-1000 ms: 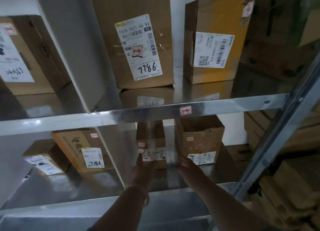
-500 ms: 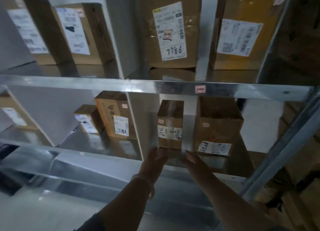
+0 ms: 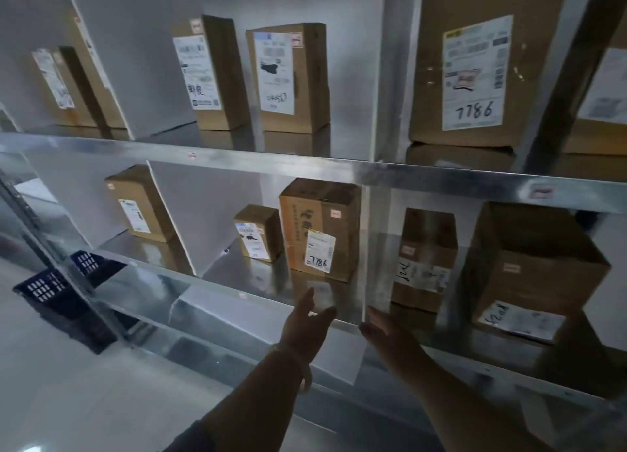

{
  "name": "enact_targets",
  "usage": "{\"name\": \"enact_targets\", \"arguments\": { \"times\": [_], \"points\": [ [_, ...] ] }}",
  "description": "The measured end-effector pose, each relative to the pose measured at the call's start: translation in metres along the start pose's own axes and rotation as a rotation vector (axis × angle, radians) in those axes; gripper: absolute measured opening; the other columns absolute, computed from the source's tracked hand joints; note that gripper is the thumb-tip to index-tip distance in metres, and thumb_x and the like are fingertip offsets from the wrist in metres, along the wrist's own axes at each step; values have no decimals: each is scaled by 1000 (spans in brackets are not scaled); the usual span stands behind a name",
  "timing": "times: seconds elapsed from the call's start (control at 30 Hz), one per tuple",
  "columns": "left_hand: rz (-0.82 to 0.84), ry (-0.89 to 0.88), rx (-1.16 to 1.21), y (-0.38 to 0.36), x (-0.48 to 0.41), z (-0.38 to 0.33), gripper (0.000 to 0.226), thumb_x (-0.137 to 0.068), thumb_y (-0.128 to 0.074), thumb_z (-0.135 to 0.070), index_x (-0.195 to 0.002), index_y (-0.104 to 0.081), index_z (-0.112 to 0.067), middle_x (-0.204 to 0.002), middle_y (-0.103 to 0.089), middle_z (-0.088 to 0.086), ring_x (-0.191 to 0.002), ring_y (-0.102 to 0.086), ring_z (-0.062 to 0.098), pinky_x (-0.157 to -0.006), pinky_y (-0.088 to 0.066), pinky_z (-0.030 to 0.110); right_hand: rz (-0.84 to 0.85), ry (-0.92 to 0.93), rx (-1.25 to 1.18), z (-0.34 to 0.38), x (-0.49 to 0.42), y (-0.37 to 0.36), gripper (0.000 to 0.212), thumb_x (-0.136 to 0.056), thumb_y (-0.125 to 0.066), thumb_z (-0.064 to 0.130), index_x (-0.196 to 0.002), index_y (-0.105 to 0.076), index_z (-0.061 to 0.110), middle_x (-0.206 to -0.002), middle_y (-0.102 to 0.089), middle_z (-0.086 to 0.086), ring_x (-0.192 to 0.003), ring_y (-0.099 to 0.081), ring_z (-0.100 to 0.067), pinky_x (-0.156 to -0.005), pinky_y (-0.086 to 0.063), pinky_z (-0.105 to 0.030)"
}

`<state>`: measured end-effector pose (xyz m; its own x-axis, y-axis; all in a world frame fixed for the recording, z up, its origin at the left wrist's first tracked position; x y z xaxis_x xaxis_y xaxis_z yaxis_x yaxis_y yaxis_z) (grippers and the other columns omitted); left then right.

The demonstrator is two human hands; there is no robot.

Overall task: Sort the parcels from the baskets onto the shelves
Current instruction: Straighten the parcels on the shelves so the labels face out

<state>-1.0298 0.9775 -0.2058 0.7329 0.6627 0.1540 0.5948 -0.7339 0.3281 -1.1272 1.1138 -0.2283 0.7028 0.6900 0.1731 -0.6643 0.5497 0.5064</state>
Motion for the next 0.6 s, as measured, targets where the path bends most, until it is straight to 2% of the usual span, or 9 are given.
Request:
{"name": "enact_targets", "arguments": {
  "times": [0.07, 0.13, 0.2, 0.3, 0.43, 0.5, 0.6],
  "points": [
    [20, -18, 16, 26, -7, 3, 46, -91, -62, -37, -135, -52, -32, -129, -58, -14, -119, -54, 13, -101, -39, 30, -14, -37, 16, 9, -11, -23, 58, -97, -41, 53, -148, -34, 27, -154, -37, 2, -140, -37, -19, -114, -31, -37],
    [22, -20, 41, 56, -20, 9, 39, -95, -61, -32, -133, -52, -32, -123, -54, -15, -115, -49, 10, -98, -36, 28, -25, -75, 26, 20, -23, -50, 58, -98, -44, 47, -149, -33, 23, -153, -39, -2, -139, -39, -20, -112, -31, -33],
    [32, -28, 75, 87, -33, 11, 32, -95, -60, -36, -125, -50, -38, -123, -53, -13, -116, -47, 10, -101, -36, 33, -14, -89, 36, 36, -33, -79, 57, -99, -46, 44, -150, -30, 23, -153, -38, -2, -138, -38, -19, -111, -29, -30],
    [66, -46, 139, 127, -51, 11, 29, -96, -59, -33, -116, -40, -40, -116, -45, -12, -115, -43, 10, -105, -34, 36, -40, -84, 6, 60, -55, -115, 61, -96, -48, 49, -150, -28, 29, -155, -35, 2, -140, -36, -17, -116, -27, -34],
    [166, -57, 203, 155, -79, 20, 41, -97, -58, -22, -136, -44, -29, -113, -45, -12, -107, -42, 7, -92, -31, 24, -96, -116, -42, 79, -78, -141, 61, -96, -50, 47, -151, -27, 31, -155, -35, 2, -140, -37, -16, -116, -31, -39],
    [196, -58, 188, 158, -93, 25, 38, -97, -58, -21, -130, -44, -31, -110, -46, -15, -106, -42, 6, -90, -31, 22, -114, -173, -69, 79, -78, -148, 62, -96, -52, 43, -151, -27, 28, -154, -35, 0, -140, -38, -18, -115, -33, -39],
    [225, -63, 140, 152, -115, 28, 24, -94, -63, -29, -114, -51, -34, -105, -57, -23, -107, -54, 8, -79, -41, 18, -171, -241, -106, 72, -80, -145, 61, -95, -56, 39, -149, -31, 28, -152, -40, -2, -138, -40, -20, -113, -36, -39]
  ]
}}
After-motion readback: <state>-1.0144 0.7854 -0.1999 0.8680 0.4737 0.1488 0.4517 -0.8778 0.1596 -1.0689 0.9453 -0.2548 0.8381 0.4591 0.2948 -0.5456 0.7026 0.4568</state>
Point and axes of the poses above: each hand's wrist, its own x-axis away from the middle knuckle, its own y-axis out of the back of the hand, z = x × y, the point moved 1 cm from there along -x, towards the middle knuckle
